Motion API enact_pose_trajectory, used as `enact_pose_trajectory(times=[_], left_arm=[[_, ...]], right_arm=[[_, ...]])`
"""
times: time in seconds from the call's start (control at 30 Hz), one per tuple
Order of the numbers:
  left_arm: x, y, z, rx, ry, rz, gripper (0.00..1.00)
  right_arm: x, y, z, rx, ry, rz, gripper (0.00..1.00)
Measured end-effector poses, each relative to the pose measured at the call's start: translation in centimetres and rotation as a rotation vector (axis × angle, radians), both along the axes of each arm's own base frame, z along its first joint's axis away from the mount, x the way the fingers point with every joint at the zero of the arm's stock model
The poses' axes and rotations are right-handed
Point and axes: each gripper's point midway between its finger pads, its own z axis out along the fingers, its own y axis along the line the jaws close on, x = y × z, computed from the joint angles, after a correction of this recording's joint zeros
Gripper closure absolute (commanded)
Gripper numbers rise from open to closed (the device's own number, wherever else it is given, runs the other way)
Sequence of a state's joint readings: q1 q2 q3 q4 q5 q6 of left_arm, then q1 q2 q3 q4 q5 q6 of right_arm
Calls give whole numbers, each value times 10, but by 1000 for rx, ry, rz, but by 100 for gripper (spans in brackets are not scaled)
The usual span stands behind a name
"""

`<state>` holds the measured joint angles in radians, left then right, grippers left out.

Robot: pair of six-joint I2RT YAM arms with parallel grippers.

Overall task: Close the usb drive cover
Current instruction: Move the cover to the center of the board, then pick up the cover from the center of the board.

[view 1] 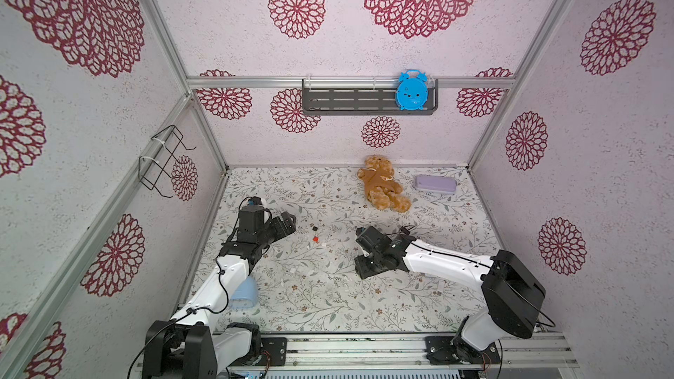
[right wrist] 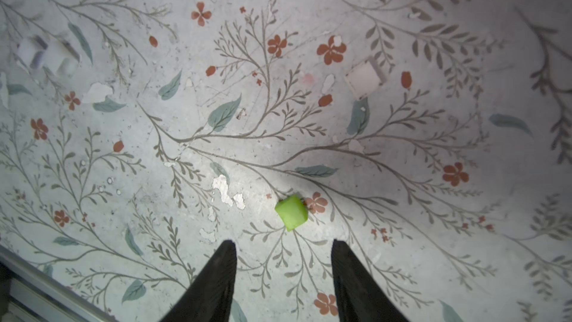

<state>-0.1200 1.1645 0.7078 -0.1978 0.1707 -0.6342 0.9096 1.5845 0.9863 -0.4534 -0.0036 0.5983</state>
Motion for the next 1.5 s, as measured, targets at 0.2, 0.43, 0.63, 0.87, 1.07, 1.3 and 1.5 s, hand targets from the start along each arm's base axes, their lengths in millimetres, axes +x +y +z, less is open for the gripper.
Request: enact_pose_trajectory(times=[0.2, 0.43, 0.63, 0.87, 1.07, 1.3, 1.5], left_arm=[[1, 0, 1, 3, -5, 1, 3], [1, 0, 2, 3, -8, 1, 3], [1, 1, 1, 8, -9, 1, 3], [1, 1, 1, 9, -9, 3, 3], [1, 3, 2, 15, -13, 11, 3], [1, 3, 5, 19, -20, 14, 3], [0, 4, 5, 29, -23, 5, 3]], right_arm=[[-4, -4, -14, 29, 58, -145, 47], [-4, 3, -27, 48, 100, -203, 49], [-6, 6, -32, 42, 120, -218, 50], [5, 22, -29, 39, 116, -199, 55], [11, 37, -30, 4, 111, -133, 57], [13, 46, -12, -79, 37, 19, 52], [7, 30, -15, -170, -17, 190, 49]])
